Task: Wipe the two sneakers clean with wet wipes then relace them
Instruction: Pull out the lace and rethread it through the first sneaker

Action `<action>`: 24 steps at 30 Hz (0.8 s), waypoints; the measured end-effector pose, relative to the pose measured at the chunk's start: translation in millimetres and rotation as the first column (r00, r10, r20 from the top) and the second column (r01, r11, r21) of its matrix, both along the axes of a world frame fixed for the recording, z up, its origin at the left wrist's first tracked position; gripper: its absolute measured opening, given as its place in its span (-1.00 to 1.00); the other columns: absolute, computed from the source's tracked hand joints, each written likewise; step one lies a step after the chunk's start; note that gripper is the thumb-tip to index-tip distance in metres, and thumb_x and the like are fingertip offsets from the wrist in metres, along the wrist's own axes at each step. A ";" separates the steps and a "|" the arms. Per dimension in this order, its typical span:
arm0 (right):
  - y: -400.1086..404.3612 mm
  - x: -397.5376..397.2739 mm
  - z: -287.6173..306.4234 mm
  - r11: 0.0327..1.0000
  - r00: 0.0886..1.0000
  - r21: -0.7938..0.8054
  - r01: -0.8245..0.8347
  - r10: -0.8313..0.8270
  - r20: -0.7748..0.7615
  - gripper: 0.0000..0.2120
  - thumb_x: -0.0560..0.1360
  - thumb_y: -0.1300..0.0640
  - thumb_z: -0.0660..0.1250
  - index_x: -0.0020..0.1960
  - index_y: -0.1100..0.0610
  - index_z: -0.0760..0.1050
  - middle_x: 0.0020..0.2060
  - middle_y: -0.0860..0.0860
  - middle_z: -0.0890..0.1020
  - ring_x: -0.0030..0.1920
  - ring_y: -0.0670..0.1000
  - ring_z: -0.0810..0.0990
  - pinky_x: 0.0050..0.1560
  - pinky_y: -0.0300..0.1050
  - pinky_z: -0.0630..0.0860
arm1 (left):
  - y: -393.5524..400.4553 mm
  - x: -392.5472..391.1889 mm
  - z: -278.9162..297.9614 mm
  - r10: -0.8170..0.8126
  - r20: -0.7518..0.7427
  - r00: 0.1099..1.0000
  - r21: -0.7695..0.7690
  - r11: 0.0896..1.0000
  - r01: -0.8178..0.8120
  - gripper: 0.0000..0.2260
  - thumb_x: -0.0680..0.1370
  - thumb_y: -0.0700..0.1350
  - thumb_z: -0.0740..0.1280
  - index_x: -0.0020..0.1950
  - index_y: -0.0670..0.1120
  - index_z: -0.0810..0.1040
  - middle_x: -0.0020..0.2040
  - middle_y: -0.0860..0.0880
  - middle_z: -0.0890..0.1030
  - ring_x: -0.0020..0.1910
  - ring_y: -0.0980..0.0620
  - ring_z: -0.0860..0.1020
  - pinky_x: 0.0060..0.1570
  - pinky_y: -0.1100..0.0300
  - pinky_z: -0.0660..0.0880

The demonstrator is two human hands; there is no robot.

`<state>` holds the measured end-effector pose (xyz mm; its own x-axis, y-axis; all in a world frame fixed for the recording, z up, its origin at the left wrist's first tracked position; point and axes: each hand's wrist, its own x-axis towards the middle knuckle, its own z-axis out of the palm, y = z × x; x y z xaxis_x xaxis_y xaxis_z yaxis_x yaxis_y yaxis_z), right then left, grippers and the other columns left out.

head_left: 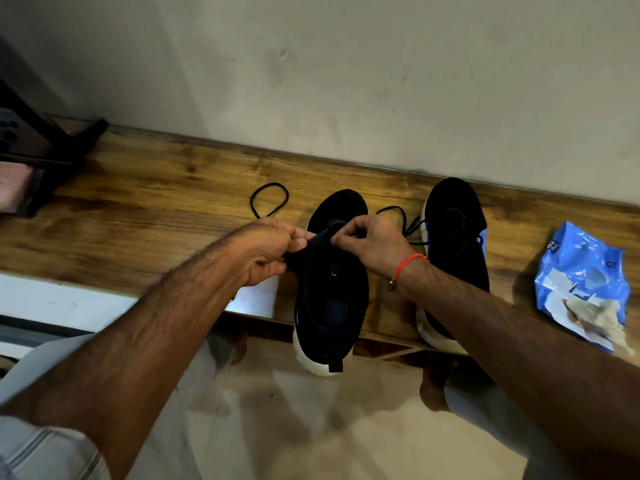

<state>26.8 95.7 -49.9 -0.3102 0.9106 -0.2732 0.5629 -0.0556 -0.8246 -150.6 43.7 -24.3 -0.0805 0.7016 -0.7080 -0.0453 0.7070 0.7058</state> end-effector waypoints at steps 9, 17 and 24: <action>1.2 0.5 -0.4 0.999 1.000 -0.043 -0.016 0.015 -0.019 -0.92 0.48 0.11 0.49 -0.11 0.12 0.64 -0.21 -0.02 0.68 -0.17 -0.13 0.65 -0.23 -0.29 0.56 | 1.7 -4.3 -2.7 0.019 0.029 0.999 0.024 1.000 -0.020 -0.73 0.62 -0.42 0.24 0.01 -0.16 0.69 -0.01 -0.14 0.72 0.02 -0.01 0.68 0.03 0.11 0.62; -4.0 -0.3 4.7 0.996 0.998 -0.069 -0.054 0.052 -0.032 -0.87 0.47 0.08 0.50 -0.10 0.14 0.65 -0.37 -0.07 0.57 -0.38 -0.18 0.49 -0.36 -0.33 0.46 | 2.4 -2.0 -3.0 0.030 0.030 0.999 0.049 0.998 -0.032 -0.71 0.63 -0.41 0.23 -0.03 -0.15 0.69 -0.12 -0.10 0.73 -0.07 0.04 0.69 -0.03 0.14 0.63; -4.2 0.8 7.7 0.996 0.997 -0.044 -0.083 0.083 0.002 -0.87 0.46 0.09 0.50 -0.09 0.16 0.67 -0.36 -0.03 0.58 -0.38 -0.15 0.47 -0.35 -0.26 0.42 | 2.0 -1.7 -2.8 0.034 0.020 0.999 0.067 0.997 -0.035 -0.75 0.62 -0.40 0.25 0.04 -0.16 0.69 0.01 -0.16 0.73 0.04 -0.02 0.69 0.01 0.10 0.64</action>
